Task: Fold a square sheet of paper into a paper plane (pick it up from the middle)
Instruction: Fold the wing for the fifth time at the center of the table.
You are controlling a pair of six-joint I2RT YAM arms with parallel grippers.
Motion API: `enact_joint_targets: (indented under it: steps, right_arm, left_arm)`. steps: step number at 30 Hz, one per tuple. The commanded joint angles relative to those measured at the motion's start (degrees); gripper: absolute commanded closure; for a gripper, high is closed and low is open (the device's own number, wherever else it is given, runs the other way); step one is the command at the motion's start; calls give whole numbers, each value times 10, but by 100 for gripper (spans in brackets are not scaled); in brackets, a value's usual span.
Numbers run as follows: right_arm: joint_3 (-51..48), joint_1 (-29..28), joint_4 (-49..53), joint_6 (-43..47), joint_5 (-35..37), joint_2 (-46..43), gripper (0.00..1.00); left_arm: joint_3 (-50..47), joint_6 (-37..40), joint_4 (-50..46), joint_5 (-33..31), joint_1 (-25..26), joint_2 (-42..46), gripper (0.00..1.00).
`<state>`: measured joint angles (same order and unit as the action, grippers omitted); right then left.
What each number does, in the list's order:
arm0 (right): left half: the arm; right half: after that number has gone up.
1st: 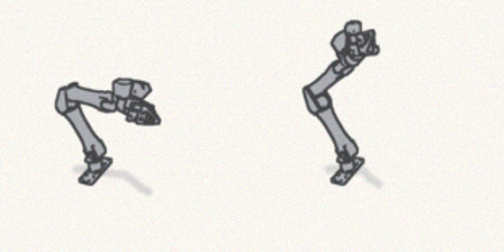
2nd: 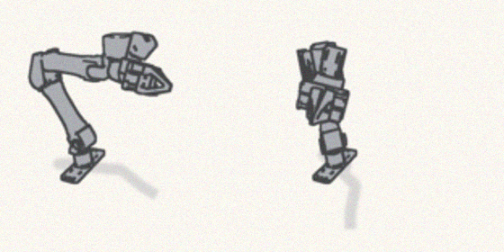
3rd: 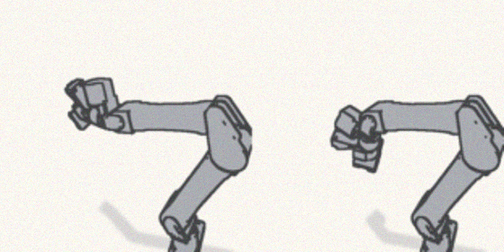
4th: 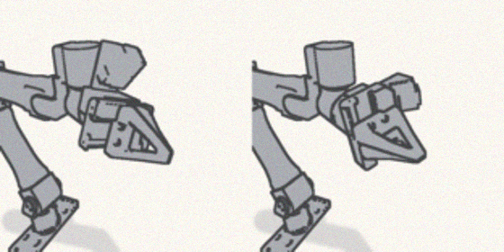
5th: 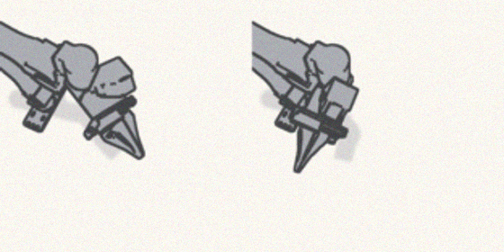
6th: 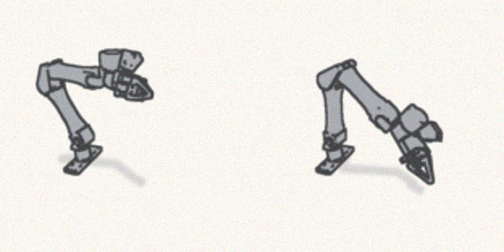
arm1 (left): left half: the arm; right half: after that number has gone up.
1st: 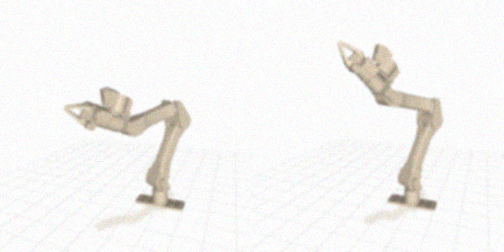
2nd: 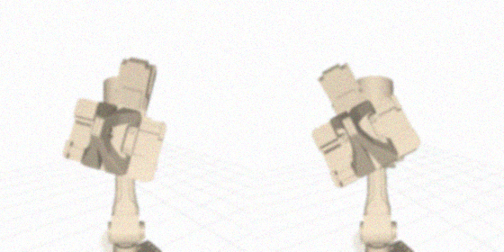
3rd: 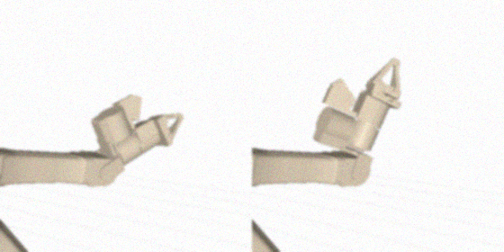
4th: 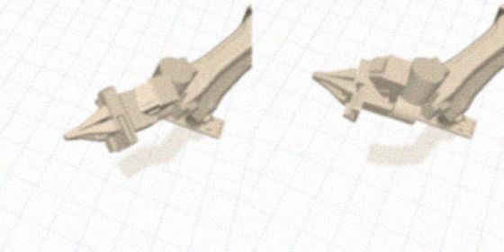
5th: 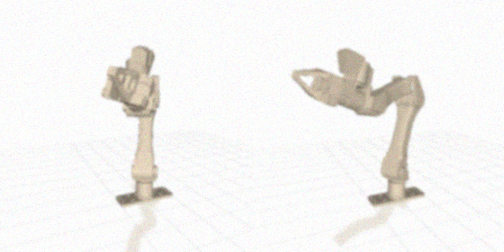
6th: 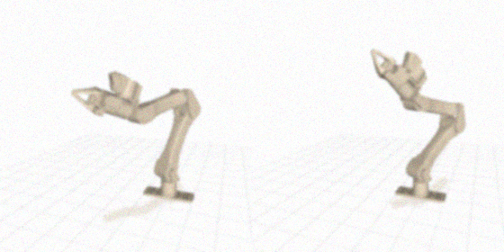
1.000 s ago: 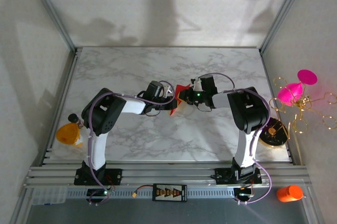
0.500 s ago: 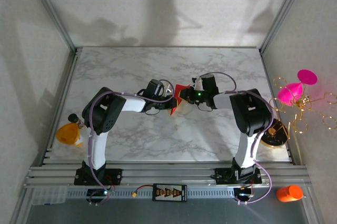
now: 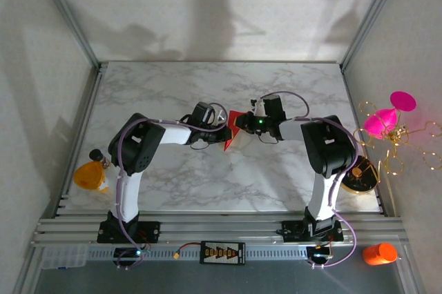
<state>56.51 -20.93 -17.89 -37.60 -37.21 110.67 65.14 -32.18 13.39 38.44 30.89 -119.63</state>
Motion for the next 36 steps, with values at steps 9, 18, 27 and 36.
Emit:
enact_joint_targets:
  steps: [9,18,27,36]
  right_arm:
    - [30,-12,41,15,17,34,84]
    - [42,-11,58,18,21,52,84]
    - [50,-13,76,23,27,60,83]
    - [60,-14,113,24,53,73,83]
  left_arm:
    - [-15,-14,-86,-38,-4,-54,95]
    - [-16,-16,-85,-36,-4,-58,92]
    - [-16,-15,-86,-35,-4,-60,91]
    - [-19,-17,-87,-36,-4,-53,89]
